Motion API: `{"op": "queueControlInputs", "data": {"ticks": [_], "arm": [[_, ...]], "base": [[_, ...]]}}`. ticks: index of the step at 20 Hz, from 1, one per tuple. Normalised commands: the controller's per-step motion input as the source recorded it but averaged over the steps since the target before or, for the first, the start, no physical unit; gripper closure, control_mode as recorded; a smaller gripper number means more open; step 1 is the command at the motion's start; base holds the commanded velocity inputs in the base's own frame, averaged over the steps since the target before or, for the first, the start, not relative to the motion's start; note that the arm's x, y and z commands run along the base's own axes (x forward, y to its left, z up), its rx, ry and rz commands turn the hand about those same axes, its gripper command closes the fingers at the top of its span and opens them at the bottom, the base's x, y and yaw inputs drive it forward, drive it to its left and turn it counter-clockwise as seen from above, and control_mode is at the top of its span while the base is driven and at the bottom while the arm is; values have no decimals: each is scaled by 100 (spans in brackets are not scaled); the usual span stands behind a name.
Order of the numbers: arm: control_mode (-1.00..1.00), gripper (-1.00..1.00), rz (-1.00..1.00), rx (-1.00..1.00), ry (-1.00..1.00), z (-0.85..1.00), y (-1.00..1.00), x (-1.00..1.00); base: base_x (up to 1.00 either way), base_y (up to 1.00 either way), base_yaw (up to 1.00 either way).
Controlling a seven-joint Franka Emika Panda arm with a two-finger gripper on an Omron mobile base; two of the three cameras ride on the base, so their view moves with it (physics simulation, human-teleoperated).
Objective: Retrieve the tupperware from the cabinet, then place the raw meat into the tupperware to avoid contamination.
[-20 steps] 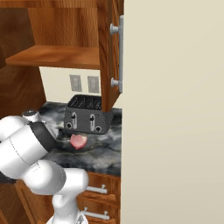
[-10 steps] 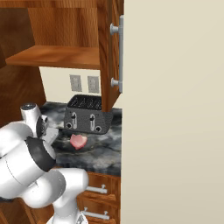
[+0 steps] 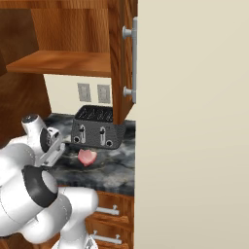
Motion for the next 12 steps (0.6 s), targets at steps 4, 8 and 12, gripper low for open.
{"op": "queueControlInputs", "data": {"ticks": [4, 8, 12], "arm": [[-100, -100, -30, -2, 0, 33, -25, 0], [-100, -100, -26, -1, 0, 33, -14, 0], [-100, -100, -27, 0, 0, -9, -36, 3]], "base": [[0, 0, 0], [0, 0, 0], [0, 0, 0]]}}
